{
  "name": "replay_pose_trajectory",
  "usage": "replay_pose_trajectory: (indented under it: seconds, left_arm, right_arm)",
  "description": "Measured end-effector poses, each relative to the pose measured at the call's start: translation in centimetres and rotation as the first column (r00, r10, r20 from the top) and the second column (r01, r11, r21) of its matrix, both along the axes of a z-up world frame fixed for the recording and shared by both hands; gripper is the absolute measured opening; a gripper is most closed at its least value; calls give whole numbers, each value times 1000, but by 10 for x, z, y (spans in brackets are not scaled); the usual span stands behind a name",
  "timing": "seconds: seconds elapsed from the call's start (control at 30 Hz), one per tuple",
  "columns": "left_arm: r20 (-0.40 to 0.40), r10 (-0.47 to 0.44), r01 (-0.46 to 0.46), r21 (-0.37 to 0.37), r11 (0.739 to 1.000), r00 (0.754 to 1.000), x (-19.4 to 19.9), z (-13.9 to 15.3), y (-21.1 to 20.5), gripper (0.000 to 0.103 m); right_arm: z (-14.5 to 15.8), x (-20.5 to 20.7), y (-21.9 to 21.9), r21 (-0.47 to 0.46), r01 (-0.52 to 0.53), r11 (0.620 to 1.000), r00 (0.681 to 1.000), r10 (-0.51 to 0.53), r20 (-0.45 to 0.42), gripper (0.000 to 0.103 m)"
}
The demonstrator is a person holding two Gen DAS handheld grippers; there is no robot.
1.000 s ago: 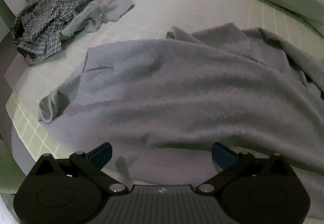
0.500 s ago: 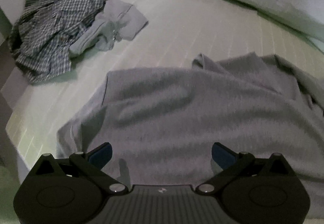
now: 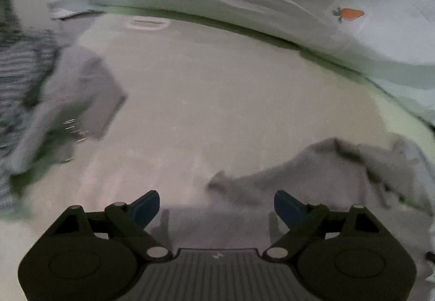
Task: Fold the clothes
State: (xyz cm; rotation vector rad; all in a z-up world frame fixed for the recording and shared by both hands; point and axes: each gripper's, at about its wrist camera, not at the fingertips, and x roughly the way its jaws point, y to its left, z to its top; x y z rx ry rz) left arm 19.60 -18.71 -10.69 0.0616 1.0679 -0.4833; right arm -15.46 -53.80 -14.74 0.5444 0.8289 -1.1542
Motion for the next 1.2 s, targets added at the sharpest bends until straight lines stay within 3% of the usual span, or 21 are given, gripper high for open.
replay_pose_trajectory:
  seconds: [0.17, 0.3, 0.37, 0.4, 0.47, 0.5, 0.6, 0.83, 0.93, 1.07, 1.2]
  left_arm:
    - [-29, -94, 95, 41, 995, 995, 13, -22, -26, 92]
    - [-32, -117, 118, 45, 992, 993, 9, -33, -34, 90]
    - [-4, -111, 111, 59, 992, 994, 4, -34, -35, 77]
    - [22, -103, 101, 83, 991, 994, 2, -33, -36, 59]
    - [62, -93, 85, 120, 989, 994, -1, -32, -36, 12]
    - [56, -82, 76, 109, 991, 995, 1, -31, -34, 4]
    - [54, -36, 33, 70, 997, 998, 9, -25, -31, 3]
    - [176, 26, -28, 9, 1000, 984, 51, 18, -38, 3]
    - [281, 39, -32, -32, 999, 959, 71, 55, -44, 3]
    - [423, 46, -11, -86, 996, 905, 86, 113, -45, 3]
    - [488, 67, -22, -96, 995, 870, 83, 129, -36, 3]
  right_arm:
    - [-2, -3, 0, 20, 19, 1000, 1000, -19, 8, 101]
    - [-2, -1, -2, 32, 27, 999, 1000, -28, 4, 103]
    - [-2, 0, -3, 34, 23, 999, 1000, -23, 1, 103]
    - [-2, -1, -3, 34, 26, 999, 1000, -26, 5, 103]
    - [-3, -1, -3, 36, 33, 999, 999, -33, 11, 103]
    - [-3, -1, -3, 36, 33, 999, 999, -34, 10, 103]
    - [-2, 0, -4, 40, 29, 999, 1000, -30, 11, 103]
    - [-1, -1, -7, 47, 22, 999, 1000, -23, 15, 103]
    - [-1, -1, -6, 47, 23, 999, 1000, -24, 18, 103]
    - [-1, -2, -6, 44, 24, 999, 1000, -24, 20, 103]
    - [0, -4, -6, 39, 23, 999, 999, -24, 22, 103]
